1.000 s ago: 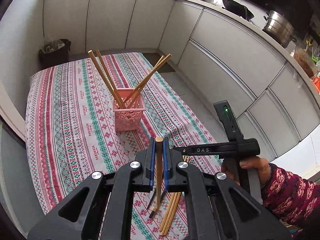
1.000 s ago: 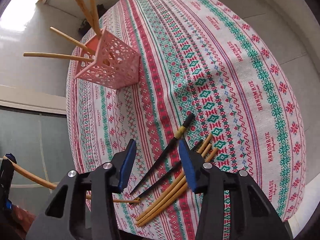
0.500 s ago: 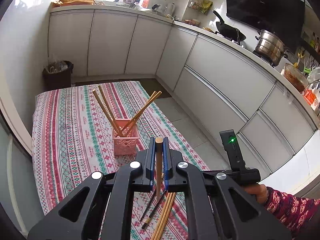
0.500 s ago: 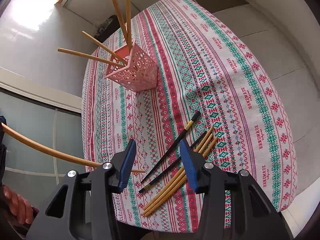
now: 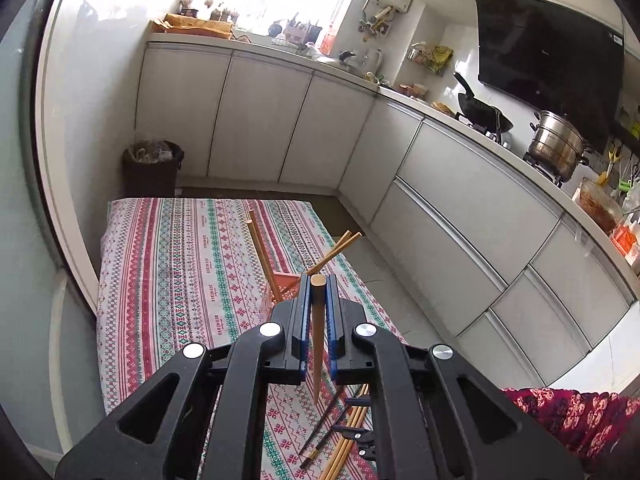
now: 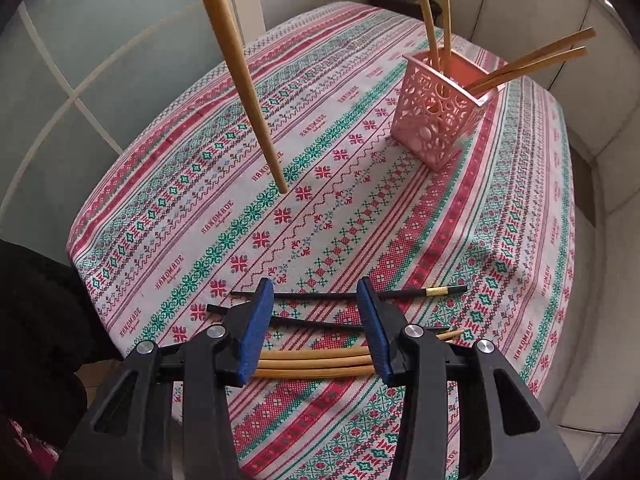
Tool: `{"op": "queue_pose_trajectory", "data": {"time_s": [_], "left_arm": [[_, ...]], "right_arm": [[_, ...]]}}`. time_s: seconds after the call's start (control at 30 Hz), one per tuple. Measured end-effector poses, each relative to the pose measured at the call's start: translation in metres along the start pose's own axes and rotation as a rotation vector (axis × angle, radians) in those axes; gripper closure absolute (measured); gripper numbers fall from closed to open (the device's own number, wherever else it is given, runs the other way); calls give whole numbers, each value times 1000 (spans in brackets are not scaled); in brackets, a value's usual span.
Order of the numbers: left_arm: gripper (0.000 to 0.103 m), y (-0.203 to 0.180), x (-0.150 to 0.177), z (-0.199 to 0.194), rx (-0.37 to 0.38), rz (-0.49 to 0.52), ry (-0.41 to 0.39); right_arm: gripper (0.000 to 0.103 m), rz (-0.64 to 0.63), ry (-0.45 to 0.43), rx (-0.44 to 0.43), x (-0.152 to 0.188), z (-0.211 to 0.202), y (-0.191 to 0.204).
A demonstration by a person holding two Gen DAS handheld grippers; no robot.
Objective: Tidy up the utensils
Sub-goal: 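Carry the wooden chopstick toward the pink cup with the left tool while the right tool grasps a black chopstick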
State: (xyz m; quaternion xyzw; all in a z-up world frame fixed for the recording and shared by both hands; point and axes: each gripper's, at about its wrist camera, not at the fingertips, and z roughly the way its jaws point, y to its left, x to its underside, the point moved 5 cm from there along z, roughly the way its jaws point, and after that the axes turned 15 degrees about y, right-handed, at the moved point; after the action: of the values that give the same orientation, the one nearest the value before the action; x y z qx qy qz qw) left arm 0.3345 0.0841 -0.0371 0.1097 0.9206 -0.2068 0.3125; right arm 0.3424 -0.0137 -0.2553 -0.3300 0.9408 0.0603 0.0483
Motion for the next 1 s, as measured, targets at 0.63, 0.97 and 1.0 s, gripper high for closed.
{"op": "queue_pose_trajectory", "data": {"time_s": [0.63,0.97,1.0], "left_arm": [[97,-7,0,9,39,10,20],[97,10,-1,5,12,-20,12],[97,13,-1,3,6,-27,8]], "right_arm": [[80,-368,181,-71,15,24,61],[80,-577,265,12,0,64,79],[79,-609,269,25,0,67,80]]}}
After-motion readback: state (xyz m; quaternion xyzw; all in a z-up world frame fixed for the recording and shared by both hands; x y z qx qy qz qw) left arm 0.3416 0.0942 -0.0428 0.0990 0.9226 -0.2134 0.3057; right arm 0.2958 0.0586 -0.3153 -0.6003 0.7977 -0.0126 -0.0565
